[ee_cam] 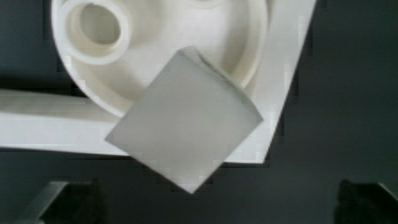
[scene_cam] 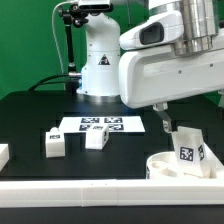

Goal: Assemble stool

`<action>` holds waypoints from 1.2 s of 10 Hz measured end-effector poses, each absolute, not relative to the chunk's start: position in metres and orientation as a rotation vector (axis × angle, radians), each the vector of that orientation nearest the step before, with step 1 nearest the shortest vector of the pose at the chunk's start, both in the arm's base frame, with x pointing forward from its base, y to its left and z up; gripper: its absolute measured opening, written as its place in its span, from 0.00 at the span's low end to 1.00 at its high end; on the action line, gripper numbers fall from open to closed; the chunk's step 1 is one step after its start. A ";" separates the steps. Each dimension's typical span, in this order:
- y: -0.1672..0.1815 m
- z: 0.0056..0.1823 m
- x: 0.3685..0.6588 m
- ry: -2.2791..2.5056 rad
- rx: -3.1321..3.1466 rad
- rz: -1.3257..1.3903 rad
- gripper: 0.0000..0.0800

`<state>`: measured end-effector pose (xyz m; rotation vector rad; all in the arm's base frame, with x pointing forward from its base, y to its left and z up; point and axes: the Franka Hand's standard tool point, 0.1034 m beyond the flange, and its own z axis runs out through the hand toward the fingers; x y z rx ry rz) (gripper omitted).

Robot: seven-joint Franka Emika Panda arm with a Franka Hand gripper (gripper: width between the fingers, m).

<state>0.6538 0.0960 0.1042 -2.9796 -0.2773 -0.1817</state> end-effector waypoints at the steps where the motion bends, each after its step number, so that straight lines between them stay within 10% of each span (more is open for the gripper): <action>1: 0.097 0.100 0.652 -0.450 -2.980 -0.182 0.81; 11: 0.094 0.081 0.652 -1.171 -2.864 -0.223 0.81; 12: 0.094 0.081 0.652 -1.169 -2.865 -0.223 0.69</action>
Offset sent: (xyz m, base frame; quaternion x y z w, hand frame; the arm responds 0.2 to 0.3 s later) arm -0.0006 0.0123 -0.0074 -0.0217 0.0010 -0.2766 0.9608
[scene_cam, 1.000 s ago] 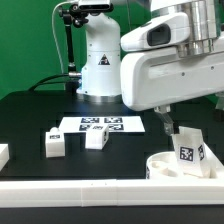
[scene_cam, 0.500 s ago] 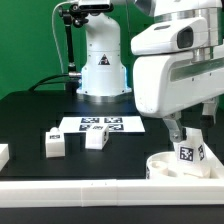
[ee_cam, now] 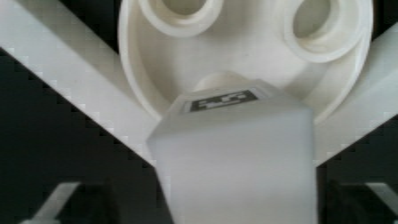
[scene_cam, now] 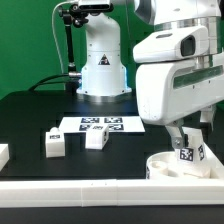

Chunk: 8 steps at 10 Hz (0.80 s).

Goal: Assemble stool

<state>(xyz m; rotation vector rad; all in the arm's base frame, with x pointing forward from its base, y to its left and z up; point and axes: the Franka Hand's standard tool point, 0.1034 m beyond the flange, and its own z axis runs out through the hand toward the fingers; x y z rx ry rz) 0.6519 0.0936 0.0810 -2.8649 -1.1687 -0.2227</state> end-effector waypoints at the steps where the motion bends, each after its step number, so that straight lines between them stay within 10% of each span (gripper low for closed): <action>1: 0.093 0.081 0.652 -1.168 -2.865 -0.223 0.52; 8: 0.087 0.082 0.654 -0.680 -2.974 -0.224 0.42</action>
Offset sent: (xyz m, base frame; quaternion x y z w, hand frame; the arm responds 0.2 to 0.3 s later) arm 0.0000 0.0000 0.0000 0.0000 0.0000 0.0000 1.0000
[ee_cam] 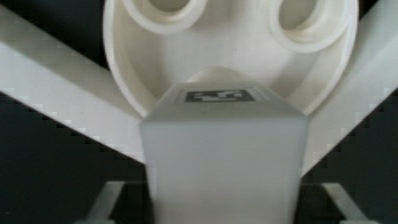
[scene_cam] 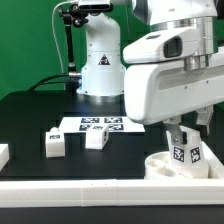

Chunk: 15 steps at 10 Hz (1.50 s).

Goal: Assemble stool

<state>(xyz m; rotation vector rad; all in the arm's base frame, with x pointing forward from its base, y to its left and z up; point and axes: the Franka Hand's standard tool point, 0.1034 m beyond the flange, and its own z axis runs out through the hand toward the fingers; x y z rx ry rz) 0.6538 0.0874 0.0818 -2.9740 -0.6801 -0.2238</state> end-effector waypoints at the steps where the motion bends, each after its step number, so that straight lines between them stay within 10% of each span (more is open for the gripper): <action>1: 0.088 0.082 0.654 -0.584 -2.989 -0.235 0.42; 15: 0.085 0.082 0.652 1.042 -2.784 -0.147 0.42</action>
Offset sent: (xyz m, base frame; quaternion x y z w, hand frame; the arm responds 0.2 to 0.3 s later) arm -0.0049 0.0026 -0.0017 0.0170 0.0146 0.2745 0.9613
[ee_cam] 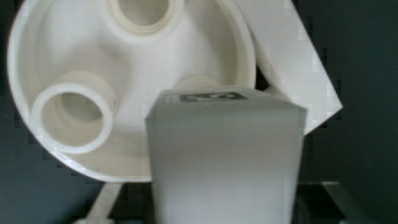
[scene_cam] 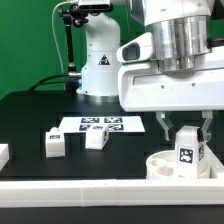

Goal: Assemble stool

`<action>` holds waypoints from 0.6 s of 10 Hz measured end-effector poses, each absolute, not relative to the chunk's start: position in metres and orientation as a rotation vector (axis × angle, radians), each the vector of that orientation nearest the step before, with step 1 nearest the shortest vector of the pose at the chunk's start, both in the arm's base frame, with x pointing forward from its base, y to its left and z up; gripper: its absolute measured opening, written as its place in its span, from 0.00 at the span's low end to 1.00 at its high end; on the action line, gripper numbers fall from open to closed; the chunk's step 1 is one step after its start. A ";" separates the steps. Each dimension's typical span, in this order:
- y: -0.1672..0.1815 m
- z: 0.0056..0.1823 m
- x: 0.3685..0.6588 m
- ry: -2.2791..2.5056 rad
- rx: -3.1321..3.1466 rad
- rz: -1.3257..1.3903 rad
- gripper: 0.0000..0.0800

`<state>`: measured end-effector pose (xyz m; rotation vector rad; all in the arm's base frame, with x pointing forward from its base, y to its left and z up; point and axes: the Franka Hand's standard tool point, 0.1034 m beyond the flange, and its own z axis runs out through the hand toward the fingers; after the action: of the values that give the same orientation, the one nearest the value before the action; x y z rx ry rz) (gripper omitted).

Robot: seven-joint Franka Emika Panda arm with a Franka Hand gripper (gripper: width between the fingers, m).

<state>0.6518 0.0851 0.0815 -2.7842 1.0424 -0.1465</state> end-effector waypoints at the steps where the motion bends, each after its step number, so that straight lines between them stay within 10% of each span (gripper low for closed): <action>1: 0.084 0.081 0.649 1.181 -2.702 -0.163 0.43; 6: 0.087 0.081 0.648 1.772 -2.282 -0.060 0.43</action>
Offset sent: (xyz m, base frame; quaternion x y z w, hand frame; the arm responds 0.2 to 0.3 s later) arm -0.0072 0.0053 -0.0070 0.0161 -0.0254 0.3145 0.9488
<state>0.6476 0.0868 0.0809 -2.2824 1.7720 -0.0604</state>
